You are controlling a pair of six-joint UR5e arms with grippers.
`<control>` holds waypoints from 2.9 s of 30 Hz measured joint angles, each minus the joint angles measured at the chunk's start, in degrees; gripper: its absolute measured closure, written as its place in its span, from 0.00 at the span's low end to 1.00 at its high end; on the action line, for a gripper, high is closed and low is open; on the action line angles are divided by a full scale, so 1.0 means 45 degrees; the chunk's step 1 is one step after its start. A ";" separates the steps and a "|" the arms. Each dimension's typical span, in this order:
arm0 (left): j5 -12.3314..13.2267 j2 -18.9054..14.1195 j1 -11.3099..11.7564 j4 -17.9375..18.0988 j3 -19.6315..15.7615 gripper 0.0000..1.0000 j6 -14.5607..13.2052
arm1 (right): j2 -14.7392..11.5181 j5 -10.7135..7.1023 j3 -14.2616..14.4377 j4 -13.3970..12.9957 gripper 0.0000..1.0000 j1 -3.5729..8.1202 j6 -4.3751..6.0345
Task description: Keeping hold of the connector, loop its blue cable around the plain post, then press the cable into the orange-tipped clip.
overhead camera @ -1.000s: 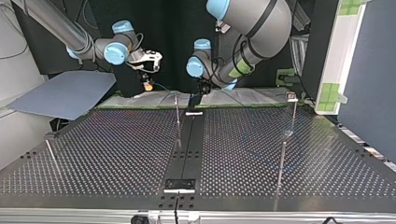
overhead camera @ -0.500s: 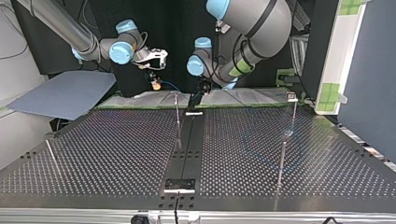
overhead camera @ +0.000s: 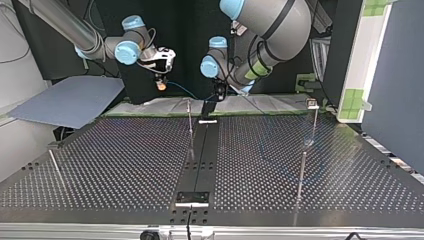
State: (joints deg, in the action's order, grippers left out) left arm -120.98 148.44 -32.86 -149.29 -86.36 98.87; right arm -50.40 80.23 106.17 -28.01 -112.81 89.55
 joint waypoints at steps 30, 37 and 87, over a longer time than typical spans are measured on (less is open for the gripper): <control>0.0315 0.0009 0.0071 0.0110 0.1021 1.00 -0.0763 | 0.0033 0.0840 0.0109 -0.0483 1.00 0.0748 0.0209; 0.0381 0.0010 0.0080 0.0024 0.1185 1.00 -0.0848 | 0.0050 0.0843 0.0110 -0.0585 1.00 0.0854 0.0221; 0.1056 0.0270 -0.0137 -0.0800 0.2410 1.00 -0.1126 | 0.0145 0.0740 -0.0290 -0.0854 1.00 0.1004 0.0244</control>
State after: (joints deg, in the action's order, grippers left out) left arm -116.22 149.66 -33.47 -152.89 -75.51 93.81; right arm -49.74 83.56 104.87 -31.85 -108.30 90.65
